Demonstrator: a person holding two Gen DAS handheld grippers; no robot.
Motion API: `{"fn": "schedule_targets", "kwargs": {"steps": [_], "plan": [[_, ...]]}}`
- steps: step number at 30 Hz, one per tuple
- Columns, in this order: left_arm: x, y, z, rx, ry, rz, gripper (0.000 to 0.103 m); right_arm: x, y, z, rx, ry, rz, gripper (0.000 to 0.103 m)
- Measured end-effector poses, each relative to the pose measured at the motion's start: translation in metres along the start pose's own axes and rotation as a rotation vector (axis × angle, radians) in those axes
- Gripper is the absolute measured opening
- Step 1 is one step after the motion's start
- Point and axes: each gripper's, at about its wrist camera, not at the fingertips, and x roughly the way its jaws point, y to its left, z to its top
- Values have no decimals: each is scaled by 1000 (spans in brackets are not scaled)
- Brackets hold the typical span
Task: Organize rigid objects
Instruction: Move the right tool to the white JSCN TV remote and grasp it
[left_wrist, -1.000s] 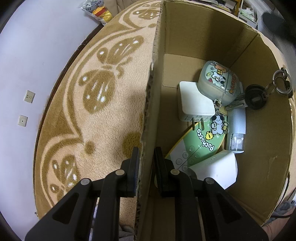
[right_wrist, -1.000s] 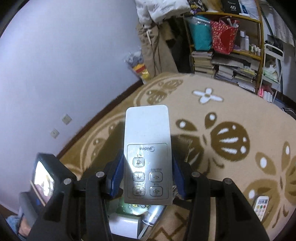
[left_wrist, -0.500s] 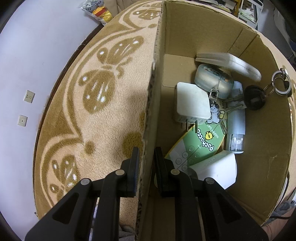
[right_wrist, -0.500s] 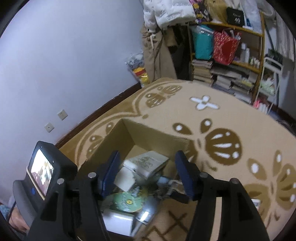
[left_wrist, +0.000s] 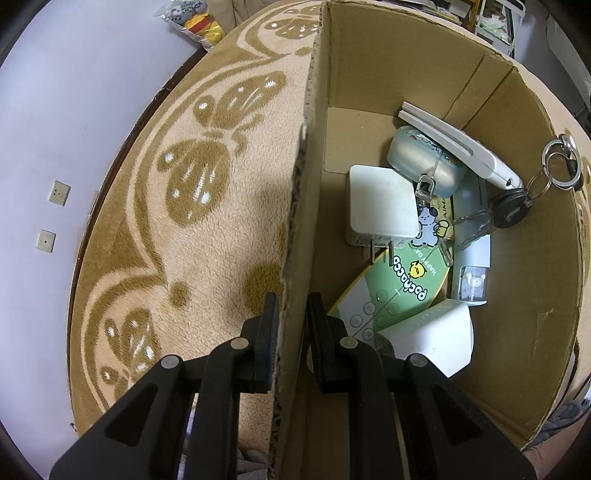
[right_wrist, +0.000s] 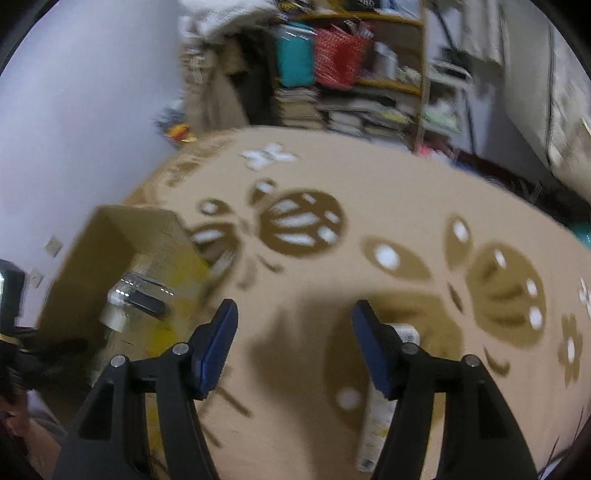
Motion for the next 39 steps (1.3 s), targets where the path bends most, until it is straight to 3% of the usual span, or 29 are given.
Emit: {"fn": "schedule_targets", "kwargs": {"steps": [9, 19, 23, 32, 39], "plan": [[0, 0, 0, 0, 0, 1, 16, 40, -48, -41, 98, 131, -104, 68], [0, 1, 0, 0, -1, -1, 17, 56, -60, -55, 142, 173, -139, 68], [0, 2, 0, 2, -1, 2, 17, 59, -65, -55, 187, 192, -140, 46], [0, 1, -1, 3, -1, 2, 17, 40, -59, -50, 174, 133, -141, 45], [0, 1, -1, 5, -1, 5, 17, -4, -30, -14, 144, 23, -50, 45]]}}
